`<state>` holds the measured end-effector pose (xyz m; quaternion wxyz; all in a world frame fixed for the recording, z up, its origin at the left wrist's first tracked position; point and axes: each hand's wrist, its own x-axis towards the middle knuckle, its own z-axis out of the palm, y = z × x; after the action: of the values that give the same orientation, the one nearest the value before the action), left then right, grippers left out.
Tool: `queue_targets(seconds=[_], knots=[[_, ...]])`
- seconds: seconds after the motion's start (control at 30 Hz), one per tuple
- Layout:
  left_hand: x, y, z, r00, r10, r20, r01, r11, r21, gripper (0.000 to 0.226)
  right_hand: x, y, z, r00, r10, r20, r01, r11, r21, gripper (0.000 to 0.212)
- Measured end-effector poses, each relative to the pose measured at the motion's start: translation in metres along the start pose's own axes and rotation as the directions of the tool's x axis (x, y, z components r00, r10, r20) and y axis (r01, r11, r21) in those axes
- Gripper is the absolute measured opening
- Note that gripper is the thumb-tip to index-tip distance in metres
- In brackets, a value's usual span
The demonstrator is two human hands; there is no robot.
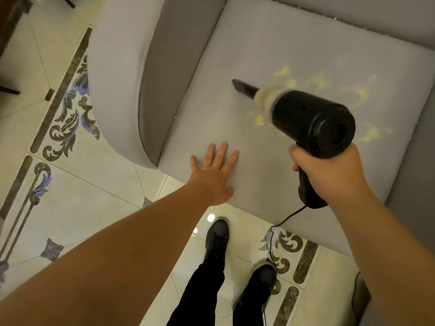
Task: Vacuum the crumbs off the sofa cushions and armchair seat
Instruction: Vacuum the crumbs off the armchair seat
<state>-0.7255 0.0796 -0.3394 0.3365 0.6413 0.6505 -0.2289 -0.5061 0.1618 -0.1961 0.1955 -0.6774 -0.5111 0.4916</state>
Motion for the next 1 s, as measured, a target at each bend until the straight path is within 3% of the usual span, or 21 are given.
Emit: queue_targets(seconds=[0.2, 0.37, 0.47, 0.8, 1.0], knots=[[0.002, -0.001, -0.003, 0.999, -0.004, -0.049, 0.003, 1.0, -0.021, 0.1, -0.024, 0.013, 0.003, 0.995, -0.047, 0.091, 0.054, 0.996, -0.077, 0.013], [-0.011, 0.003, -0.004, 0.999, -0.042, 0.0, 0.042, 0.998, -0.043, 0.097, -0.031, 0.014, 0.003, 0.995, -0.082, -0.048, 0.081, 0.996, -0.022, 0.016], [-0.014, 0.005, 0.001, 0.999, -0.043, 0.005, 0.043, 0.998, -0.053, 0.097, -0.036, 0.02, 0.005, 0.997, -0.058, -0.056, 0.058, 0.998, -0.014, 0.018], [-0.023, 0.008, 0.015, 1.0, -0.013, -0.014, 0.013, 0.998, -0.055, 0.095, -0.081, 0.05, -0.008, 0.99, 0.023, 0.138, -0.009, 0.995, -0.1, 0.023], [-0.026, 0.012, 0.018, 1.0, 0.0, -0.022, 0.0, 0.999, -0.036, 0.092, -0.068, 0.034, 0.0, 0.967, -0.135, 0.218, 0.178, 0.964, -0.196, 0.032]])
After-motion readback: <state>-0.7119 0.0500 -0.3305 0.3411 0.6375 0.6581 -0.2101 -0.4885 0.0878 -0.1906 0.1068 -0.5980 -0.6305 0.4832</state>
